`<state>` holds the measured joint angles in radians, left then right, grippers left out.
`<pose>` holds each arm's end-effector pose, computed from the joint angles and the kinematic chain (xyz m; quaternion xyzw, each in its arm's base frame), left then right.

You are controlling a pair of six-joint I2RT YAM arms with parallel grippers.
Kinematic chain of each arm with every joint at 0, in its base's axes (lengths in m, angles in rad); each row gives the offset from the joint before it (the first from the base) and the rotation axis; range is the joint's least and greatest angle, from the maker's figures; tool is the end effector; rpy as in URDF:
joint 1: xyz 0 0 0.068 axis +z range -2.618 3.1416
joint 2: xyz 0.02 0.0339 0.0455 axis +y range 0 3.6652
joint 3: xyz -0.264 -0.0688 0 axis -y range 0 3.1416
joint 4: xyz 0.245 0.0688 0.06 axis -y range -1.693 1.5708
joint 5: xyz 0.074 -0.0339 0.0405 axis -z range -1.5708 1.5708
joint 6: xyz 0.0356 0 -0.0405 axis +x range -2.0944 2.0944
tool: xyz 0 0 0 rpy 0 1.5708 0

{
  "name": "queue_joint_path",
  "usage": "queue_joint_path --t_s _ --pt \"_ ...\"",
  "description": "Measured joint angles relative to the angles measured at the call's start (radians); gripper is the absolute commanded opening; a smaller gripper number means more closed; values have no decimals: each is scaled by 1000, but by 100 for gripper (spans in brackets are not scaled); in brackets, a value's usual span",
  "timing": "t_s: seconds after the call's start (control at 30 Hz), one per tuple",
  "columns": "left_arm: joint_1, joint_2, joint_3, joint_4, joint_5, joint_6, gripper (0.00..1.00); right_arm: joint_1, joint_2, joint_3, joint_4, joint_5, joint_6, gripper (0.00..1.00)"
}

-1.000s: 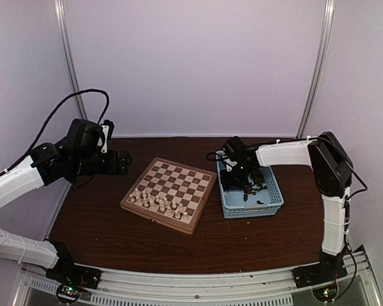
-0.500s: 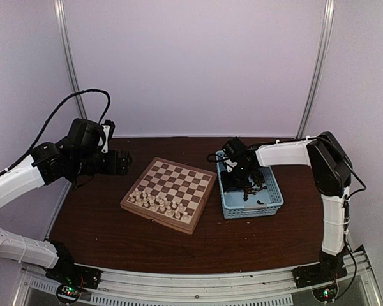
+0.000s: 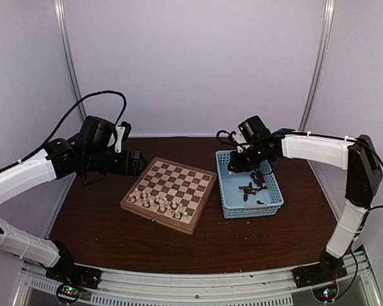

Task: Set up the chess pieces on the board
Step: Pick up the chess piece from the storage box.

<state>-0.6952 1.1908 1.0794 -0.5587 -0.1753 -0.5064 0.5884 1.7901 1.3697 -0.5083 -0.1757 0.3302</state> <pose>0.2019 -0.1603 0.3233 0.0466 0.8964 -0.1801 0.4022 0.3217 0.2221 0.2386 -0.1491 0.9338 0.2140 0.2449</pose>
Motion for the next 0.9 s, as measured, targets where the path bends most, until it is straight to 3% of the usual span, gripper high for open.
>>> queue_joint_path --t_s 0.23,0.43,0.63,0.9 --pt "0 145 31 106 252 -31 85 0 -65 -19 44 -119 -39 15" --pt "-8 235 41 225 404 -49 84 1 -60 -16 113 -309 35 14" --pt "-99 290 53 317 373 -14 76 1 13 -2 235 -460 213 15" --pt "-262 396 58 514 153 72 70 11 73 -97 585 -576 555 14"
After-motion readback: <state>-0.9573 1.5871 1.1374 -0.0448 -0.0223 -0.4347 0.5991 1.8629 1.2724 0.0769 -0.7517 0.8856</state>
